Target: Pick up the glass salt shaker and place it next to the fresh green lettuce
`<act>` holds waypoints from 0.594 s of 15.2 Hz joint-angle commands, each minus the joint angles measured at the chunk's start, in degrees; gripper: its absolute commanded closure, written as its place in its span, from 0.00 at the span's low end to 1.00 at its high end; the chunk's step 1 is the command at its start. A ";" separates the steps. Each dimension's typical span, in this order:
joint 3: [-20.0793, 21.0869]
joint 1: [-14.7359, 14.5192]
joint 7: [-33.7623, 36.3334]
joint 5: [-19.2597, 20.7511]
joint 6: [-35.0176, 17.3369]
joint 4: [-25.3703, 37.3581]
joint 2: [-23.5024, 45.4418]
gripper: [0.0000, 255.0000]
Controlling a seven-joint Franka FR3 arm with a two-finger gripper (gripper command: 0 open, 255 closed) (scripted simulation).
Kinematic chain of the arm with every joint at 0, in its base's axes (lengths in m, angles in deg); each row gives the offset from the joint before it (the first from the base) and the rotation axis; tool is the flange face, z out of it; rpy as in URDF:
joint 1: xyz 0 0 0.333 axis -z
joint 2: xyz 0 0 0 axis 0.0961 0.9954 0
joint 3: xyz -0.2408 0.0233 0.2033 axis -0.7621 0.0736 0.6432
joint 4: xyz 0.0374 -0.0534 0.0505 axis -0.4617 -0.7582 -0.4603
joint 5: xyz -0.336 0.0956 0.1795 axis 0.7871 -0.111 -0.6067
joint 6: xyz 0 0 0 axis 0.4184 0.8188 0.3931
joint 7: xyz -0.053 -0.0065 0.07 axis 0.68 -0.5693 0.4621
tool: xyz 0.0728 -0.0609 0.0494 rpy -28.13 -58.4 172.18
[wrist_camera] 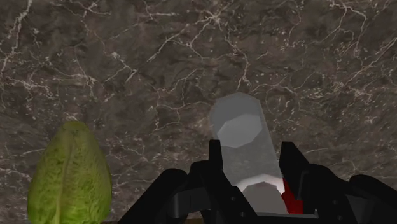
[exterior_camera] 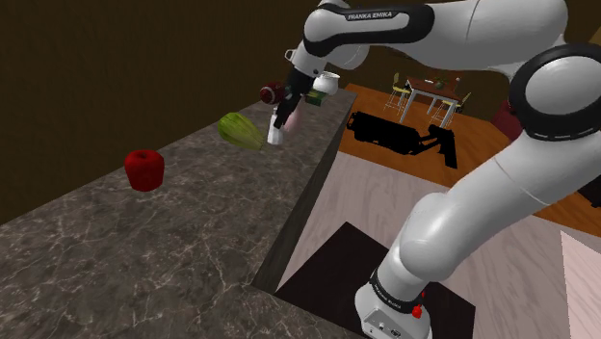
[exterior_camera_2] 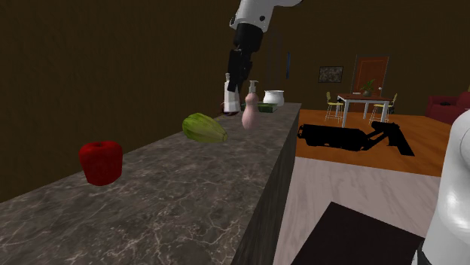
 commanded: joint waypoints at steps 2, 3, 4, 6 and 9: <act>-2.59 0.83 -3.70 -0.54 0.81 4.44 4.41 1.00; -3.45 1.13 -4.95 -0.86 1.21 6.21 6.08 1.00; -4.29 1.43 -6.21 -1.24 1.65 8.05 7.79 1.00; -5.87 2.13 -8.70 -2.17 2.69 11.96 11.33 1.00; -8.00 3.43 -12.35 -3.97 4.64 18.44 17.00 1.00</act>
